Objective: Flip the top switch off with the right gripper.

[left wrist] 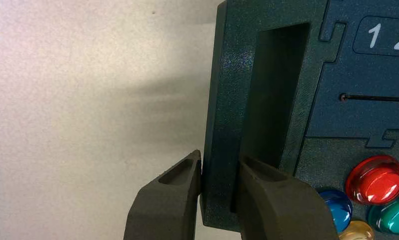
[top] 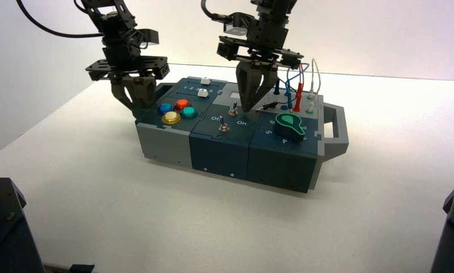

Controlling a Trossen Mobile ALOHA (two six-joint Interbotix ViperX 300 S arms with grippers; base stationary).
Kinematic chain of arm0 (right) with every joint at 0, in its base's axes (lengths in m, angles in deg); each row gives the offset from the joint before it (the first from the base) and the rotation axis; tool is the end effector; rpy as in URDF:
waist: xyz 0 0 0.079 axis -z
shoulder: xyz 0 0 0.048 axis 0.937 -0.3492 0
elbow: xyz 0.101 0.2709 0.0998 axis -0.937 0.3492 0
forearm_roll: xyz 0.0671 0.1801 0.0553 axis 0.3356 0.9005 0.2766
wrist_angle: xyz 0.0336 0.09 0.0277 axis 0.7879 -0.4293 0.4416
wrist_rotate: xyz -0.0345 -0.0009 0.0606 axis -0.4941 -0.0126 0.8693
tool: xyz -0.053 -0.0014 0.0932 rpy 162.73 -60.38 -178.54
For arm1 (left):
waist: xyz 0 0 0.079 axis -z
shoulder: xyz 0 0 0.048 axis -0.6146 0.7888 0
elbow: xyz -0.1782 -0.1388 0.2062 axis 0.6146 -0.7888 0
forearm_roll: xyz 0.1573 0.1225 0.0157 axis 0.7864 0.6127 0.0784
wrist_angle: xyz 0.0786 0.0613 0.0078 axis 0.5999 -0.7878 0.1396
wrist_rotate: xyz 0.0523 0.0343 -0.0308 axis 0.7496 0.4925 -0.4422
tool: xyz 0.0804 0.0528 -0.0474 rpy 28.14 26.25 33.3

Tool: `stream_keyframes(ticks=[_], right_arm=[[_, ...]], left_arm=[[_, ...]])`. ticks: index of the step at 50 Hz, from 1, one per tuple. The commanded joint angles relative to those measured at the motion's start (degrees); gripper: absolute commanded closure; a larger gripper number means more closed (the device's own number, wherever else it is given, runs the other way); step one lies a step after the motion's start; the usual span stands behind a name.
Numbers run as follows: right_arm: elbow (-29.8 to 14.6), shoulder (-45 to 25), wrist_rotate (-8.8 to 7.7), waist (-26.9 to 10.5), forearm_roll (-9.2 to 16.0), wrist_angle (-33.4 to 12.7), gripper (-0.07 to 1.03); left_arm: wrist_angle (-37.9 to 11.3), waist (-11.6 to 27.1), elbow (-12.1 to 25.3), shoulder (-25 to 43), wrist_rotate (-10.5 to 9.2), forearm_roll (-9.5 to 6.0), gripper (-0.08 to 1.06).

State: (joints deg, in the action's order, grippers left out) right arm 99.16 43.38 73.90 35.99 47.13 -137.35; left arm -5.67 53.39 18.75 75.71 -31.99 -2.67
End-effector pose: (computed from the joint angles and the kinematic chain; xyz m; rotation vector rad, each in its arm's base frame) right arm 0.2871 0.2462 0.0357 -0.1747 1.6022 0.5842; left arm 0.3136 -0.1072 -0.0169 0.0750 1.5590 -0.2538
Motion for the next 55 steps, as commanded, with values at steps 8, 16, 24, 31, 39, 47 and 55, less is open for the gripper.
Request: stream_keyframes(ticks=[8, 16, 24, 31, 39, 47, 55], right_arm=[[-2.0, 2.0, -0.18, -0.2, 0.3, -0.4, 0.99], [-2.7, 1.8, -0.18, -0.7, 0.6, -1.2, 0.99], [-3.1, 1.5, -0.18, -1.2, 1.1, -1.7, 0.99], [-3.2, 1.4, -0.18, -1.8, 1.3, -1.8, 0.99], [-3.0, 1.4, -0.09, -2.2, 1.6, -1.9, 0.99], [-3.3, 1.3, -0.09, -2.9, 1.9, -1.9, 0.99], [-3.9, 0.9, -0.09, -3.5, 2.5, -2.5, 0.99]], left_arm=[[-0.3, 0.2, -0.9, 0.3, 0.26, -0.09, 0.95], [-0.3, 0.3, -0.8, 0.3, 0.26, -0.09, 0.95], [-0.3, 0.3, -0.7, 0.3, 0.26, -0.09, 0.95], [-0.3, 0.3, -0.7, 0.3, 0.26, -0.09, 0.95], [-0.3, 0.3, -0.7, 0.3, 0.26, -0.09, 0.95], [-0.2, 0.3, -0.7, 0.3, 0.26, -0.09, 0.95], [-0.2, 0.4, -0.7, 0.3, 0.26, -0.09, 0.95]])
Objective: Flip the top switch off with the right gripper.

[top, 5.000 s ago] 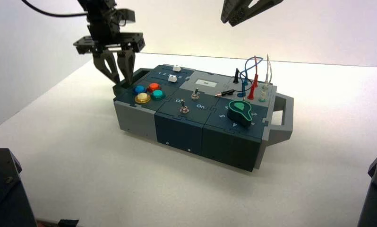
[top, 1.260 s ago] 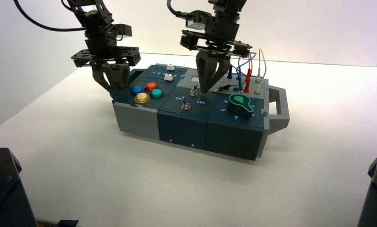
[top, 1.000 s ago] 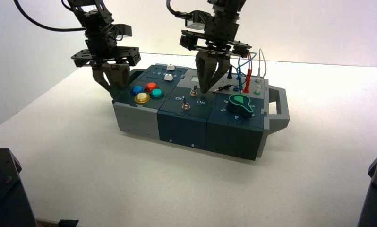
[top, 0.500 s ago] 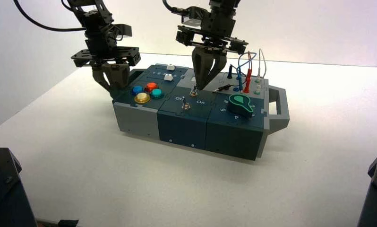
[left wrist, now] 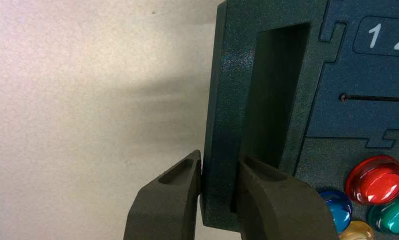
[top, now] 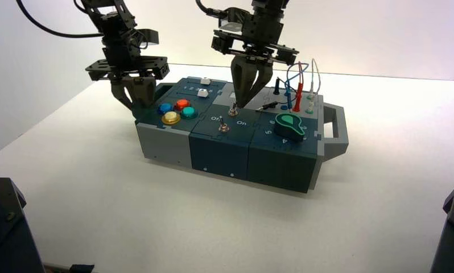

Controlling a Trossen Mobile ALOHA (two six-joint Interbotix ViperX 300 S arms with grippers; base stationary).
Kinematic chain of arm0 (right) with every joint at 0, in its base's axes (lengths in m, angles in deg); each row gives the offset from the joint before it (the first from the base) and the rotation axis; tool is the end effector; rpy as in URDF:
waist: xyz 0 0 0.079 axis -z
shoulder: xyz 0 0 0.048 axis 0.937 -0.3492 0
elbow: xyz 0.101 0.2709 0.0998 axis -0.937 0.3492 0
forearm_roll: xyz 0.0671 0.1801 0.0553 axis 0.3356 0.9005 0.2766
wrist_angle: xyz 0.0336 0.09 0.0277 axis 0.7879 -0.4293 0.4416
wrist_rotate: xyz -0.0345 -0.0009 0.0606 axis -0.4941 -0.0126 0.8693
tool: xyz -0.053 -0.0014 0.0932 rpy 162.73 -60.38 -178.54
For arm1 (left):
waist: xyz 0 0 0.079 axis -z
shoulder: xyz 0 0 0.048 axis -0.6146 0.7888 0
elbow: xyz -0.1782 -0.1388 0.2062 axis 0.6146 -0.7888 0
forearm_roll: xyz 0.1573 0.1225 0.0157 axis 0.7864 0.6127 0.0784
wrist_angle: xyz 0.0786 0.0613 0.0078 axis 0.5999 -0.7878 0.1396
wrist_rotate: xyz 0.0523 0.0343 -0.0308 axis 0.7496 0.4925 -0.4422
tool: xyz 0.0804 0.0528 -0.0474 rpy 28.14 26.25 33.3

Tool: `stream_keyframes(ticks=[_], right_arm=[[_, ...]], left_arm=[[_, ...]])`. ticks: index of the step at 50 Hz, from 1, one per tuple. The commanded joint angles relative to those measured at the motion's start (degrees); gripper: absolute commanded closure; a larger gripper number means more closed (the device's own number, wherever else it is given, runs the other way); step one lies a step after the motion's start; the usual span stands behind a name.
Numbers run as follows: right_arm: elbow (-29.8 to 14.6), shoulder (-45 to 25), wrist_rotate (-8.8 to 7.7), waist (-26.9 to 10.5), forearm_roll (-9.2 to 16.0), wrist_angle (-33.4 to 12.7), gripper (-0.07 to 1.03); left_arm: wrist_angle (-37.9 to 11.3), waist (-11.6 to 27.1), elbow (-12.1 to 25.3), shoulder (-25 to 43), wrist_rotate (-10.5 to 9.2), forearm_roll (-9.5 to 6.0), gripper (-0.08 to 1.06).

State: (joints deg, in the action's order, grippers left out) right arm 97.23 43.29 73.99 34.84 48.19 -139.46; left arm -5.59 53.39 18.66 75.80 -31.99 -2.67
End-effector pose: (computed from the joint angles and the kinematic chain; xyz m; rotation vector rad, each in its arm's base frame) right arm 0.2850 0.2585 0.0440 -0.1717 1.6111 0.6133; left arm 0.3130 -0.1070 -0.0177 0.0752 1.5608 -0.2533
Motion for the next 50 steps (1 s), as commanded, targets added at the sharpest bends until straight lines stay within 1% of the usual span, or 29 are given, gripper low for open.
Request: stream_keyframes(ticks=[1, 9, 23, 29, 40, 45, 50], right_arm=[[-1.9, 1.0, -0.18, -2.4, 1.4, -0.4, 0.99], [-2.5, 0.7, -0.09, -3.3, 1.6, -0.4, 0.99], [-2.9, 0.0, -0.09, -3.5, 1.8, -0.7, 0.99], [-2.7, 0.3, 0.26, -3.4, 1.5, -0.4, 0.99], [-4.0, 1.0, 0.26, -3.5, 1.8, -0.2, 0.99], [-4.8, 1.3, 0.35, -4.0, 1.8, -0.2, 0.99], [-5.0, 1.3, 0.44, -4.1, 1.8, 0.5, 0.99]], left_arm=[[-0.3, 0.4, -0.6, 0.2, 0.26, -0.09, 0.95], [-0.1, 0.9, -0.6, 0.3, 0.26, -0.18, 0.95], [0.0, 1.0, -0.6, 0.4, 0.26, -0.18, 0.95], [0.0, 1.0, -0.6, 0.4, 0.26, -0.26, 0.95], [0.0, 1.0, -0.4, 0.4, -0.09, -0.97, 0.95], [0.0, 1.0, -0.4, 0.4, -0.18, -1.05, 0.95], [0.1, 1.1, -0.4, 0.4, -0.26, -1.32, 0.95]])
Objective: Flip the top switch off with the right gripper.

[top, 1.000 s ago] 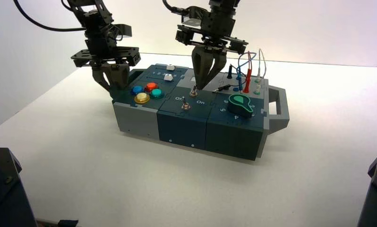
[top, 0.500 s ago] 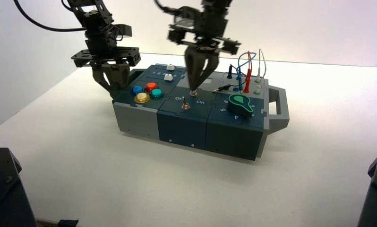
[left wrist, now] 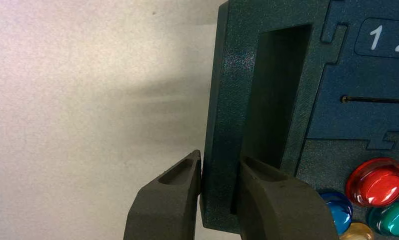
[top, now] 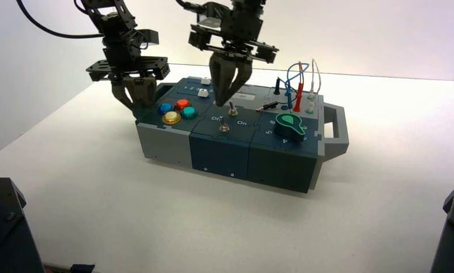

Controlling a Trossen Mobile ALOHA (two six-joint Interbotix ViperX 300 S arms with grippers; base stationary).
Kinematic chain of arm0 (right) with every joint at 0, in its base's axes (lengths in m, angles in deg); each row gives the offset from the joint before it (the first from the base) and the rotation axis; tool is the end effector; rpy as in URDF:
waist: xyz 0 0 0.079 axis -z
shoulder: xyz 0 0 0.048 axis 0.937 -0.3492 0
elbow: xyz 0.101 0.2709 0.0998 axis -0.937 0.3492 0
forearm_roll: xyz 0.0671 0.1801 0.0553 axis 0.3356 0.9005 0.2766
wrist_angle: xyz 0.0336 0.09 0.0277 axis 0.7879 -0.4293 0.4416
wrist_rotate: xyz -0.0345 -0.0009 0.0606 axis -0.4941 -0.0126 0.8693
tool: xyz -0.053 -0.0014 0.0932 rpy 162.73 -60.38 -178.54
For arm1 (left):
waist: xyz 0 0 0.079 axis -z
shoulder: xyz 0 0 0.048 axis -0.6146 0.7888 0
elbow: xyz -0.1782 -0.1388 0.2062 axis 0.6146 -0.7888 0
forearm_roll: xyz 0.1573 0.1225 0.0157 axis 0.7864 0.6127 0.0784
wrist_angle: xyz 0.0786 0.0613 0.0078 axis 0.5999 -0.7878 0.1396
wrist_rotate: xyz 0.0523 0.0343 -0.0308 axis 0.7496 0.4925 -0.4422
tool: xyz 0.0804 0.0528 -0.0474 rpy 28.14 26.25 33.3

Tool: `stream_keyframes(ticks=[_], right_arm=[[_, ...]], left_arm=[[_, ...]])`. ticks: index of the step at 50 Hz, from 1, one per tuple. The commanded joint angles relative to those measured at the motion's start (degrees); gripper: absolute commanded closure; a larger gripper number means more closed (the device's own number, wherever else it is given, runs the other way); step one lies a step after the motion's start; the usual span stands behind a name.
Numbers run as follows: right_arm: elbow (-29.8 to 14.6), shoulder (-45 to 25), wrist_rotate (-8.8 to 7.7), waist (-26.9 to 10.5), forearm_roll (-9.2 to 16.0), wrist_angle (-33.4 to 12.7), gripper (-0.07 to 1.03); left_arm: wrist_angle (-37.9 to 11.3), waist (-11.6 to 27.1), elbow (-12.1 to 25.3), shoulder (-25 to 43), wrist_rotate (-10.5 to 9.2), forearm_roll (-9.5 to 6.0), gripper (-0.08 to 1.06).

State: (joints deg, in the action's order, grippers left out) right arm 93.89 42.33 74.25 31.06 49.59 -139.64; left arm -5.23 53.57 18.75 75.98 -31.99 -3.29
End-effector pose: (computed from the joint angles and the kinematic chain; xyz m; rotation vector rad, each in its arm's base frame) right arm 0.2802 0.2913 0.0529 -0.1872 1.5807 0.6777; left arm 0.3138 -0.1093 -0.0183 0.0655 1.5570 -0.2533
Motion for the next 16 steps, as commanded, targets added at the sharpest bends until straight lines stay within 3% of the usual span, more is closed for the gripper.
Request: stream_keyframes(ticks=[1, 16], right_arm=[[-1.6, 2.3, 0.18, -0.4, 0.4, 0.9, 0.99], [-0.6, 3.1, 0.62, -0.4, 0.3, 1.6, 0.99]], left_arm=[[-0.2, 1.0, -0.5, 0.3, -0.18, -0.79, 0.95], [0.8, 1.0, -0.4, 1.7, -0.09, -2.99, 0.95]])
